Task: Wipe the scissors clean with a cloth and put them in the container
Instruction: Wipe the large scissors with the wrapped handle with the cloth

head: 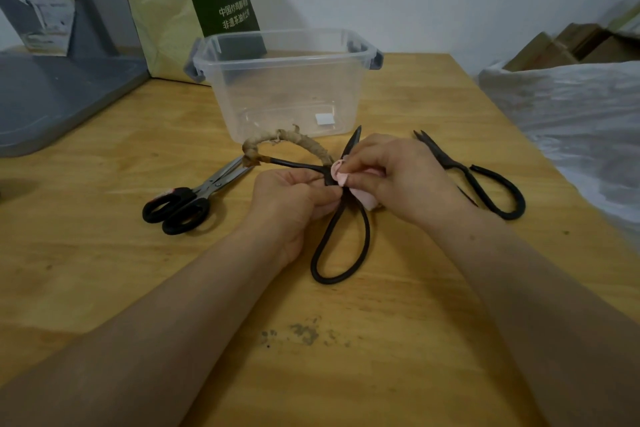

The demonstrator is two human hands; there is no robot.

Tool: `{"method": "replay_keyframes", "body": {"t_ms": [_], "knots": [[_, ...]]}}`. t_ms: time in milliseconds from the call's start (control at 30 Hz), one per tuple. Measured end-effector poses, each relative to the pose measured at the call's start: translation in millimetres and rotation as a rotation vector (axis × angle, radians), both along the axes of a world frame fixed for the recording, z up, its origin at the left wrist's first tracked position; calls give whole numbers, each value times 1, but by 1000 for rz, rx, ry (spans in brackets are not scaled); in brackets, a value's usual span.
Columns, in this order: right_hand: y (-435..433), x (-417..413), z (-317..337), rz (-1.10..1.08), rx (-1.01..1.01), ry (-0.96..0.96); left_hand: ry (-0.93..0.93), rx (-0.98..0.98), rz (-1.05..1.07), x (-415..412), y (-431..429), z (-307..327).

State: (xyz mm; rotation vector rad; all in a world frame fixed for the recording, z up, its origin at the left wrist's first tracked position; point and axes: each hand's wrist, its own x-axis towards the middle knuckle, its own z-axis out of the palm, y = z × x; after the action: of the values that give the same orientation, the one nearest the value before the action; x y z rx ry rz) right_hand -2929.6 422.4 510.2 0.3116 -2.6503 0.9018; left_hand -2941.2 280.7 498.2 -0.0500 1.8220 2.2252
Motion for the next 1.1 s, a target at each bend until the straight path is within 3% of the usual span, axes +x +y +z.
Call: {"method": "replay_keyframes", "body": {"t_ms": [133,267,400,567,667,767,867,1100], "knots": [[6,4,2,18,18,-66,-18,1,9,0,1,1],[6,4,1,-227,169,-84,-3,12,6,0,3,0],[-3,8,3,-220,-58,-6,6,12,2,1,3,0],[-5,5,7,-211,-30,-182,-10,-8,33,2,4,2],[-4,5,10,-268,83,-207,-8,5,29,2,4,3],[-9,7,9,-368,266,-92,1,4,21,1,5,1],[-12,7,6,-313,137,34,4,-2,23,1,6,1],[-4,4,9,-237,90,-166,-16,-8,44,1,6,2]]}}
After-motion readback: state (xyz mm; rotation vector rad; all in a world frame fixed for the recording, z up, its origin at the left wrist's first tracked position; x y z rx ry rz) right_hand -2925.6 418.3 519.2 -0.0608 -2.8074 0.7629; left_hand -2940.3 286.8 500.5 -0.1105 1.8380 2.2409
